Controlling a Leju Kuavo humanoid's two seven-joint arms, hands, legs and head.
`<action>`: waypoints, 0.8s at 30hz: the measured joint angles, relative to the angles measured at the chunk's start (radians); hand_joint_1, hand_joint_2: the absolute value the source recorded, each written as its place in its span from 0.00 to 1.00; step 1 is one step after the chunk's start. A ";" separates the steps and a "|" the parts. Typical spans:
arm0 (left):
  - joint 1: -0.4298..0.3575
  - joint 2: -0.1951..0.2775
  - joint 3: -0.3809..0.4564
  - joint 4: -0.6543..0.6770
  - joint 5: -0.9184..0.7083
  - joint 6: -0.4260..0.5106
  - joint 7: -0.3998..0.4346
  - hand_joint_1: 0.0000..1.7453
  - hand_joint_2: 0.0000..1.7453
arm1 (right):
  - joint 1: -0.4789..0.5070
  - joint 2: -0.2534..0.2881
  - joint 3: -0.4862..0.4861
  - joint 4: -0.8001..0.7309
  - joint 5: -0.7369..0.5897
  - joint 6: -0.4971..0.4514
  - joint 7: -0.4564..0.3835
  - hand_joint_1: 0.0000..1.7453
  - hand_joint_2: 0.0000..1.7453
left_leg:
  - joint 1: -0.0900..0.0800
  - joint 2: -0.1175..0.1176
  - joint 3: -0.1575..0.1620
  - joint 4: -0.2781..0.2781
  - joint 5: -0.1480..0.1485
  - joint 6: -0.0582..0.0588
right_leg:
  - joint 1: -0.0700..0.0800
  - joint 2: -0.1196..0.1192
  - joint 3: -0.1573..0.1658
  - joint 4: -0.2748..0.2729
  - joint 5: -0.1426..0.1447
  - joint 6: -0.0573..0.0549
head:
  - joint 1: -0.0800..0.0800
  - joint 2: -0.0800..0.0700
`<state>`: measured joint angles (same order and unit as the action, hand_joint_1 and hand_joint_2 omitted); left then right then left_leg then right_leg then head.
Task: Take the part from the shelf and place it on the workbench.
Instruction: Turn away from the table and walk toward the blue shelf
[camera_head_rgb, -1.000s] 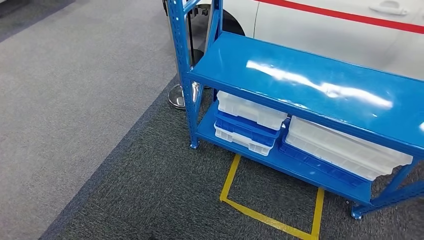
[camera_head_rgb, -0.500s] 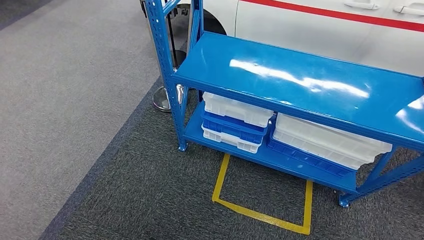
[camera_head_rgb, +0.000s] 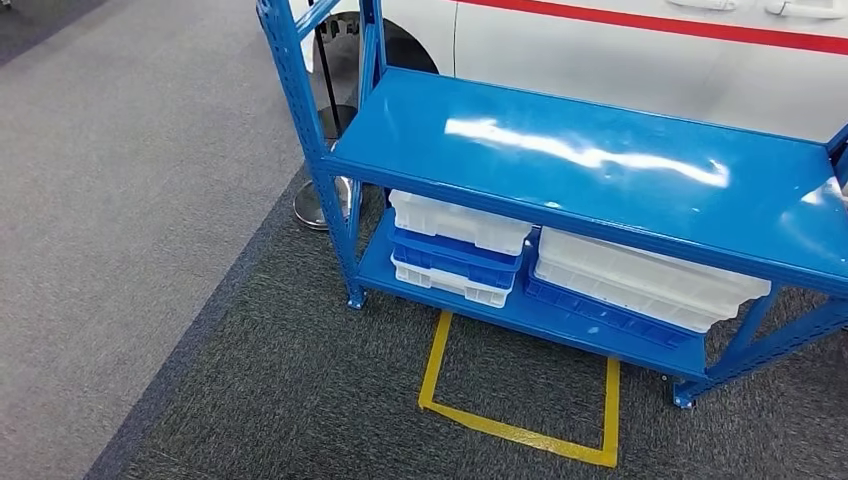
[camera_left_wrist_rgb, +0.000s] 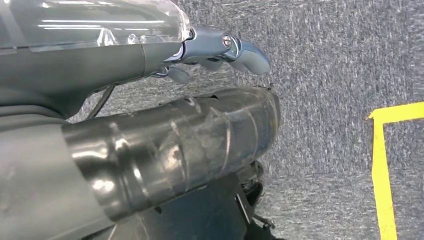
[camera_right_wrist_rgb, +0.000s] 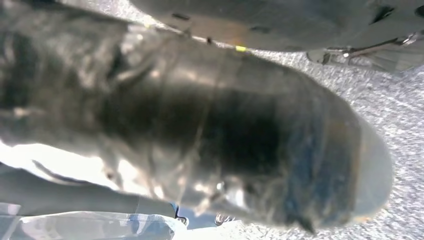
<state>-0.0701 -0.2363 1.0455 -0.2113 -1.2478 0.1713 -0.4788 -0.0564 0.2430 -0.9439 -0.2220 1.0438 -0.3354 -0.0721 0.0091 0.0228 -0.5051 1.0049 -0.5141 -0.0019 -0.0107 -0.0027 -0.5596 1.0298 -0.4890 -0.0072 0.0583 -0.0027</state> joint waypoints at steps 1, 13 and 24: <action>-0.001 0.000 0.000 0.000 0.000 0.000 -0.001 0.00 0.00 | 0.002 0.000 0.000 0.000 0.000 0.000 0.000 0.00 0.00 | 0.001 -0.002 -0.003 0.017 -0.009 -0.004 | -0.001 0.002 0.007 -0.004 -0.002 -0.007 | -0.001 0.000; 0.009 0.004 -0.001 0.000 0.000 0.000 -0.003 0.00 0.00 | 0.002 0.003 0.000 0.002 0.004 -0.001 -0.002 0.00 0.00 | -0.013 -0.019 -0.109 0.047 0.071 0.028 | 0.014 0.021 0.113 -0.012 -0.090 -0.011 | 0.002 0.000; 0.007 0.002 -0.001 0.000 -0.010 0.115 0.047 0.00 0.00 | 0.000 0.001 0.000 0.002 0.007 0.004 -0.003 0.00 0.00 | 0.002 -0.017 0.013 -0.009 0.011 0.042 | -0.015 0.008 -0.078 0.173 -0.084 0.039 | 0.002 0.000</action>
<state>-0.0629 -0.2344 1.0448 -0.2113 -1.2581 0.2863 -0.4314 -0.0568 0.2443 -0.9442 -0.2205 1.0504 -0.3314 -0.0751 0.0113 0.0060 -0.4920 0.9963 -0.5031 0.0396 -0.0255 0.0051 -0.6373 1.2028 -0.5730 0.0321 0.0600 -0.0027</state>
